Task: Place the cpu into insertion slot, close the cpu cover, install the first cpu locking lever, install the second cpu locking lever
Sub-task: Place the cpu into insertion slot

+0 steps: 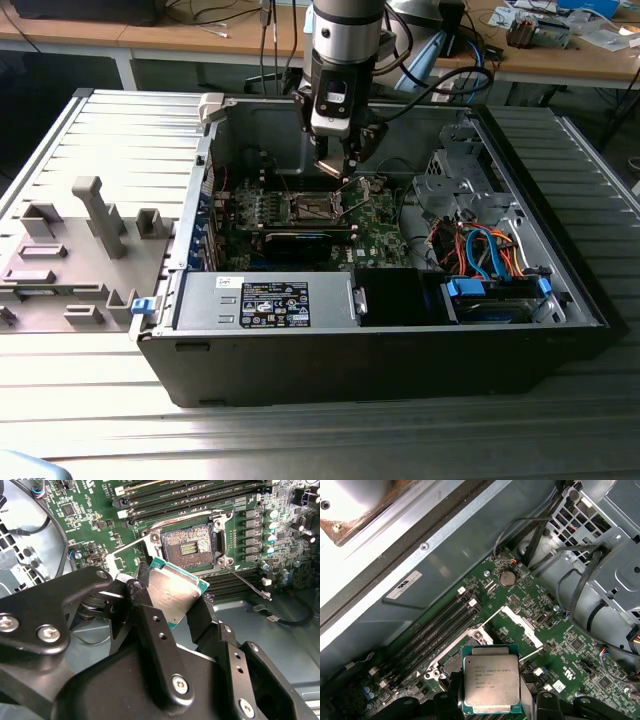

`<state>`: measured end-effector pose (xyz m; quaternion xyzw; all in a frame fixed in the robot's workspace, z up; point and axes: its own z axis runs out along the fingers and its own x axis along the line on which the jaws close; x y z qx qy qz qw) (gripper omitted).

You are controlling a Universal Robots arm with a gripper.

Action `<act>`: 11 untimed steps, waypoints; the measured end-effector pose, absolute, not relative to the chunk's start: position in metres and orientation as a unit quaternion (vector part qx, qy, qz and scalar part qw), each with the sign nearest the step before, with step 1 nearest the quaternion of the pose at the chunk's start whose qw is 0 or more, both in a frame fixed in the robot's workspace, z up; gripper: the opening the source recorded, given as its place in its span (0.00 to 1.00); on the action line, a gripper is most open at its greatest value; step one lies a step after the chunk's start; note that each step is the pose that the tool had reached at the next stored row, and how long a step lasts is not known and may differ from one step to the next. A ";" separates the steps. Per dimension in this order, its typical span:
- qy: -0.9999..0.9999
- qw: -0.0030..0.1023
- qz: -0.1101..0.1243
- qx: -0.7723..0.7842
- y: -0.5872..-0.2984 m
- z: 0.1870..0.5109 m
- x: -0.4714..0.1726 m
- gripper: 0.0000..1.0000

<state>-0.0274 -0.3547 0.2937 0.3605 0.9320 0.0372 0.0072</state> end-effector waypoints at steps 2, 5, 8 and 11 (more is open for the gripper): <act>0.931 0.007 0.037 0.363 -0.355 0.294 -0.027 0.55; 0.930 0.007 0.037 0.366 -0.355 0.293 -0.027 0.55; 0.929 0.007 0.037 0.368 -0.355 0.293 -0.027 0.55; 0.928 0.008 0.037 0.370 -0.355 0.293 -0.027 0.55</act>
